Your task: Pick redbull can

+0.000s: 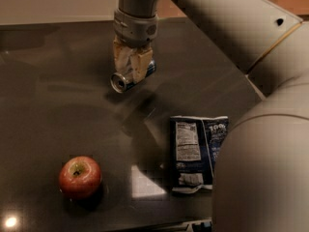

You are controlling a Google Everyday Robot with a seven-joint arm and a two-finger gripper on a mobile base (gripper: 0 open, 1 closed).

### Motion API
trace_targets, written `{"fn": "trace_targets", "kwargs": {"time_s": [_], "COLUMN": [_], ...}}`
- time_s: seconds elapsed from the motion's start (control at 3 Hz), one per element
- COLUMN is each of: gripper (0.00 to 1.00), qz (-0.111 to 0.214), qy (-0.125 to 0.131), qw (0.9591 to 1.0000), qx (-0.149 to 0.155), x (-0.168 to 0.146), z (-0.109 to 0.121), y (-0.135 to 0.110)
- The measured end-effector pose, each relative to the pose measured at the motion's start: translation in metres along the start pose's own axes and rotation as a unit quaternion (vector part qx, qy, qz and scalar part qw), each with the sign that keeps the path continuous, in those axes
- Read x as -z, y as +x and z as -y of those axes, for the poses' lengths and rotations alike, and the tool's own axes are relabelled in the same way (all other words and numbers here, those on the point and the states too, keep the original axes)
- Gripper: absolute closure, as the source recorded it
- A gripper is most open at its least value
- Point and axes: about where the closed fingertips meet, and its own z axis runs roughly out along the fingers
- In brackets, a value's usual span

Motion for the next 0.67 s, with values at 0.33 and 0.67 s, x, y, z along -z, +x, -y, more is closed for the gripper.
{"fn": "trace_targets", "kwargs": {"time_s": [0.33,0.67], "gripper": [1.0,1.0], "qz": [0.018,0.029], "qy": [0.035,0.061], "qw": [0.999,0.9973], "qx": [-0.02,-0.028], "x": [0.031,0.057], "z": [0.003,-0.001], "y": [-0.004,-0.011]}}
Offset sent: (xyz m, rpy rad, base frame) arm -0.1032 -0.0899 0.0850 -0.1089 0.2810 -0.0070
